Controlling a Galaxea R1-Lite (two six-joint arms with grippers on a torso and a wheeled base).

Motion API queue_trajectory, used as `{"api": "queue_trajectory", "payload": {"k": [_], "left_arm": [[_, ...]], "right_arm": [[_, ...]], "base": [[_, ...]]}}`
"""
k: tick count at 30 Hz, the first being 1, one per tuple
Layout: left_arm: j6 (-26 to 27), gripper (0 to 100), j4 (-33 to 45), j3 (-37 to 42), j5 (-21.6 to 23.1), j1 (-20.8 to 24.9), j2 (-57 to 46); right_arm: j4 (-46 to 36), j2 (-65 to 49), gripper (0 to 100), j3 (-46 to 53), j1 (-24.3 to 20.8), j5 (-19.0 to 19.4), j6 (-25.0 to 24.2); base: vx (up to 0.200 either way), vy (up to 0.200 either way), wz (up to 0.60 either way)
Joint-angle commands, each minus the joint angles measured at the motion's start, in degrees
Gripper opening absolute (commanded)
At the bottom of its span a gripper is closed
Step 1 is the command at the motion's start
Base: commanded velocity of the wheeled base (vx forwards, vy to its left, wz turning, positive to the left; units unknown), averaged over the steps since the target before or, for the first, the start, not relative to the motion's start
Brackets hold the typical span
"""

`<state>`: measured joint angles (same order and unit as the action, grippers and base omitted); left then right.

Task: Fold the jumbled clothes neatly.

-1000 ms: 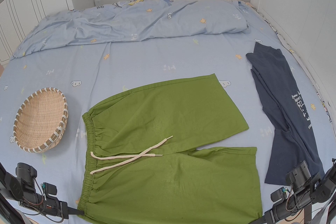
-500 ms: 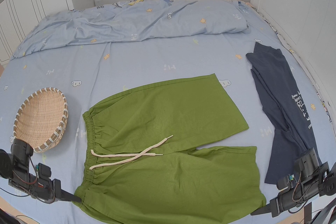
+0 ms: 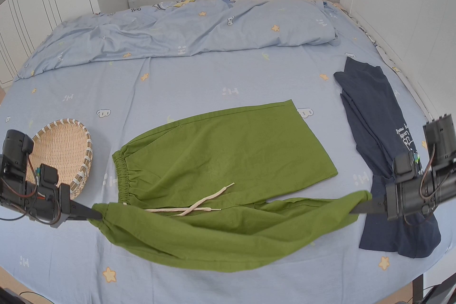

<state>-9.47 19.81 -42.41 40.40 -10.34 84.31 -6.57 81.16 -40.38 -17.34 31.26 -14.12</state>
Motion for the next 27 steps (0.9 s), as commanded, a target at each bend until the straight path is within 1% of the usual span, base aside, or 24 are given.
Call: {"api": "queue_trajectory", "payload": {"k": [1,2,4,5,7,12,17,21,22,27], "left_arm": [[-3.0,0,1.2,-10.3,0.2,0.0,6.3],[-3.0,0,1.2,-10.3,0.2,0.0,6.3],[-4.2,0,1.2,-15.0,0.2,0.0,8.7],[-4.2,0,1.3,-15.9,0.2,0.1,9.2],[-4.3,0,2.9,-19.6,0.2,0.6,10.8],[-4.3,0,6.1,-26.0,0.2,0.2,13.8],[-4.3,0,6.6,-29.7,0.1,-0.3,16.6],[-4.2,0,6.6,-30.8,0.1,-0.6,17.0],[-4.2,0,6.7,-31.9,0.3,-1.1,17.6],[-4.2,0,6.4,-32.6,0.3,-1.9,17.8]], "right_arm": [[-3.3,3.0,0,-11.2,2.0,0.0,-0.3],[-3.3,3.0,0,-11.2,2.0,0.0,-0.3],[-3.7,6.1,0,-15.5,2.7,-0.6,0.1],[-3.7,6.9,0,-16.4,3.0,-0.5,0.1],[-3.9,9.4,0,-20.4,3.9,-0.6,0.1],[-3.9,12.7,0,-26.6,4.2,-0.6,0.2],[-3.9,17.4,0,-31.9,4.2,-0.8,0.2],[-3.8,20.2,0,-35.5,4.2,-1.8,0.2],[-3.6,22.0,0,-37.9,4.2,-2.4,0.2],[-3.9,24.9,0,-43.0,4.2,-2.5,0.1]], "base": [[0.0,0.0,0.0],[0.0,0.0,0.0],[0.0,0.0,0.0],[0.0,0.0,0.0],[0.0,0.0,0.0],[0.0,0.0,0.0],[0.0,0.0,0.0],[0.0,0.0,0.0],[0.0,0.0,0.0],[0.0,0.0,0.0]]}}
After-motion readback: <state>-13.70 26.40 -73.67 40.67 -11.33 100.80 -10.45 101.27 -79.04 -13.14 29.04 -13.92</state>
